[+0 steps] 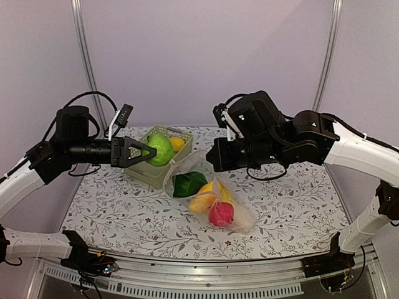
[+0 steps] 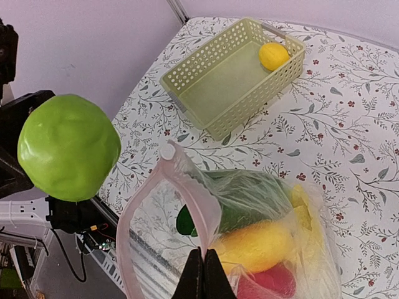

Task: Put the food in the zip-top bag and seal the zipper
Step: Place the fake fruit in the zipper food storage bag.

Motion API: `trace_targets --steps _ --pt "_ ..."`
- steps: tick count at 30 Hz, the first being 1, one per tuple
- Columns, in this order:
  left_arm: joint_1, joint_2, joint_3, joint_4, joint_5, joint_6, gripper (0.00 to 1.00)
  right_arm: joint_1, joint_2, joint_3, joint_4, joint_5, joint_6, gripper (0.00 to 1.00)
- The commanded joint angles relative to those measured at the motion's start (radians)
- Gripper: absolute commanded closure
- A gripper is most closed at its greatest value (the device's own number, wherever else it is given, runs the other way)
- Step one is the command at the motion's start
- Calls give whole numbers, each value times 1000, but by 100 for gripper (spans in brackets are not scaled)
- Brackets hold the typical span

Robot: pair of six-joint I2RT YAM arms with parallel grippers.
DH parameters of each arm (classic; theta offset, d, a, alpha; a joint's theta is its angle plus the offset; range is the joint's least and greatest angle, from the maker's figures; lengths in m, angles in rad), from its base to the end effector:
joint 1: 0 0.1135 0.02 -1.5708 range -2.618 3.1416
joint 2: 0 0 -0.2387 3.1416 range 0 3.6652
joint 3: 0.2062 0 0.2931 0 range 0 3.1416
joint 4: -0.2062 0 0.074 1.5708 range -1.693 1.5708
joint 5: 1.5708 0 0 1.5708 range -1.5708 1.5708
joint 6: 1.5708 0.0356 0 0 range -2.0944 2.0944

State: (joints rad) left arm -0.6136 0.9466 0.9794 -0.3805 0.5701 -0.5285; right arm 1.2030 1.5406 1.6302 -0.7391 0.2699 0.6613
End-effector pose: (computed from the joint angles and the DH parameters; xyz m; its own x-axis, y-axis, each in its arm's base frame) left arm 0.2040 -0.1672 0.3411 -0.6942 -0.0303 -0.7192 0.6364 0.4410 -0.6329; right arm 0.1453 0.3506 0.3720 -0.6771 -0.1108 -0.7275 -0.5159 0.7765 0.3618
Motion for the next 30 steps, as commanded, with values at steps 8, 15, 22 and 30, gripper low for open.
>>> trace_targets --steps 8,15,22,30 --pt "-192 172 186 -139 38 62 30 -5 16 48 4 -6 -2 100" --pt "-273 327 281 -241 -49 81 31 -5 19 74 14 -32 -18 100" --pt "-385 481 413 -348 -190 137 31 -6 22 80 26 -50 -25 100" --pt "-447 587 449 -362 -195 170 30 -5 23 78 26 -34 -20 100"
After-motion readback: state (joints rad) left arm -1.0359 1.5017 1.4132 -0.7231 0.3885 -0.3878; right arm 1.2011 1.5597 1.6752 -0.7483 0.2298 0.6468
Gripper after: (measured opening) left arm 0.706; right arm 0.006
